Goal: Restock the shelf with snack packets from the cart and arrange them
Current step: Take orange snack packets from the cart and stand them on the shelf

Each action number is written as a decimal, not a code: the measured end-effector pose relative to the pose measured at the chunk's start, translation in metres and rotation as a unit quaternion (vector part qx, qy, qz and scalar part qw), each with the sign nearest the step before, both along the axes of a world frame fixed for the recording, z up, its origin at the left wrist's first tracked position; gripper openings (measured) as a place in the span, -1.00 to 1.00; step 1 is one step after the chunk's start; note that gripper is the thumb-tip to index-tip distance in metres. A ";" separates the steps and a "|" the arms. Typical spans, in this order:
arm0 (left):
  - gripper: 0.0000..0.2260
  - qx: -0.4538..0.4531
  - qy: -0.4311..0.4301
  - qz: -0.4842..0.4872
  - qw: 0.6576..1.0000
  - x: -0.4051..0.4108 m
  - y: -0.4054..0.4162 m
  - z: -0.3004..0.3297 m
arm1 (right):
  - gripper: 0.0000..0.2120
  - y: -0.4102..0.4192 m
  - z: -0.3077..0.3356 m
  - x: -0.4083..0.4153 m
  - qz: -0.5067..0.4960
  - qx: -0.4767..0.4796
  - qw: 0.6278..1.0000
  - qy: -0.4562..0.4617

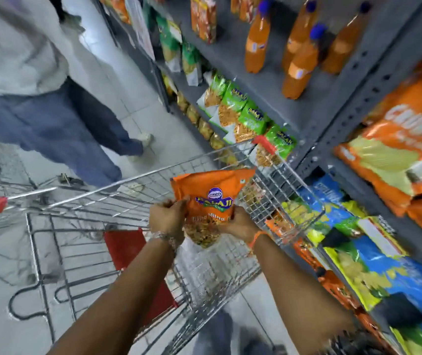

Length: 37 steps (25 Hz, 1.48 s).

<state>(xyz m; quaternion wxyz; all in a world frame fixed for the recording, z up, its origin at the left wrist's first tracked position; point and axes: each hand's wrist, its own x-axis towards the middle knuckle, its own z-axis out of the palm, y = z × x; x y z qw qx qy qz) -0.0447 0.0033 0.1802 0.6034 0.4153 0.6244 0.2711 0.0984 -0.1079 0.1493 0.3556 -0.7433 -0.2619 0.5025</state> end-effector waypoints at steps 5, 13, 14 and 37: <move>-0.77 0.097 -0.087 -0.096 0.987 0.047 -0.006 0.125 | -0.57 -0.062 0.126 0.042 -0.094 0.091 0.986 -0.098; -0.91 0.202 -0.305 -0.288 0.885 0.126 -0.101 0.324 | -0.53 -0.205 0.303 0.058 -0.284 0.169 0.901 -0.280; -0.91 0.209 -0.330 -0.315 0.865 0.137 -0.118 0.347 | -0.57 -0.227 0.328 0.057 -0.306 0.183 0.888 -0.290; -0.93 0.054 -0.428 -0.485 0.761 0.335 -0.415 0.521 | -0.56 -0.501 0.477 0.149 -0.570 0.151 0.625 -0.512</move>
